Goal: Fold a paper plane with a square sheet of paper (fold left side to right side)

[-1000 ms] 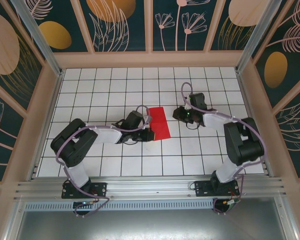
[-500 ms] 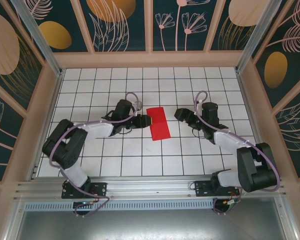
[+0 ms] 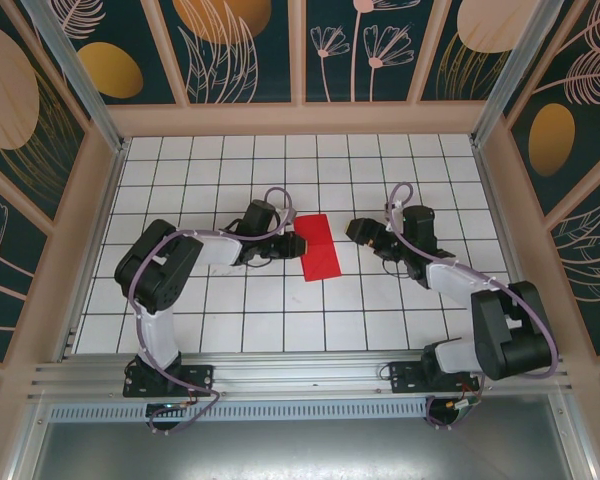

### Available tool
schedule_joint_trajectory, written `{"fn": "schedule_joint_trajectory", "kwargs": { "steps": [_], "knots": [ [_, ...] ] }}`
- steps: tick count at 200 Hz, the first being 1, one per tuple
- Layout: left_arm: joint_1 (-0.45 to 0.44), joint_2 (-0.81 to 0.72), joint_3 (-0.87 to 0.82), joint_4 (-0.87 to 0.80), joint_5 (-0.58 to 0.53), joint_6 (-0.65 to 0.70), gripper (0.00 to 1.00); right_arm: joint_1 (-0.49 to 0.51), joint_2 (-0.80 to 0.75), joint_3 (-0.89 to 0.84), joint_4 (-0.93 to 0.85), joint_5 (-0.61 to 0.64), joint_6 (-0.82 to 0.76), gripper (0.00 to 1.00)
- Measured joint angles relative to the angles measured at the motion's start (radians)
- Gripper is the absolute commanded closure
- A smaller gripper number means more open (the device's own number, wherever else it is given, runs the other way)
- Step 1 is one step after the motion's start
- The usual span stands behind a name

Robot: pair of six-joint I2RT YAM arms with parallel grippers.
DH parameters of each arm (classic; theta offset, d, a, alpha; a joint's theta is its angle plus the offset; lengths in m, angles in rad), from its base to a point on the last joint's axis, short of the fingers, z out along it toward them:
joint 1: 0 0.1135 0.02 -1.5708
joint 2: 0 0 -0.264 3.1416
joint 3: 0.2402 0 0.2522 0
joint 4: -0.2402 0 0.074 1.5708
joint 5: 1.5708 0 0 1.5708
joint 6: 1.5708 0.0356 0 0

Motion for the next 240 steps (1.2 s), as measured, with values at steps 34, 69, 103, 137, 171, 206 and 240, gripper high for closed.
{"fn": "schedule_joint_trajectory", "kwargs": {
  "steps": [34,69,103,137,171,206,240],
  "knots": [
    [0.000,-0.029,-0.025,0.011,-0.043,0.009,1.00,0.007,0.054,0.010,-0.004,-0.021,0.000,0.12],
    [0.000,-0.133,-0.103,0.047,-0.078,0.008,1.00,0.058,0.154,0.082,-0.017,-0.049,0.000,0.21],
    [0.000,-0.159,-0.110,0.076,-0.085,0.008,1.00,0.112,0.236,0.144,-0.011,-0.077,0.005,0.27],
    [0.000,-0.159,-0.116,0.076,-0.096,0.008,1.00,0.154,0.327,0.208,-0.008,-0.090,0.011,0.31],
    [0.000,-0.159,-0.122,0.077,-0.101,0.008,0.95,0.174,0.399,0.238,0.023,-0.109,0.038,0.48],
    [0.000,-0.167,-0.128,0.074,-0.122,0.016,0.75,0.185,0.429,0.250,0.055,-0.127,0.049,0.83],
    [0.014,-0.271,-0.166,0.053,-0.161,0.023,0.38,0.184,0.428,0.251,0.095,-0.140,0.035,1.00]
  ]
}}
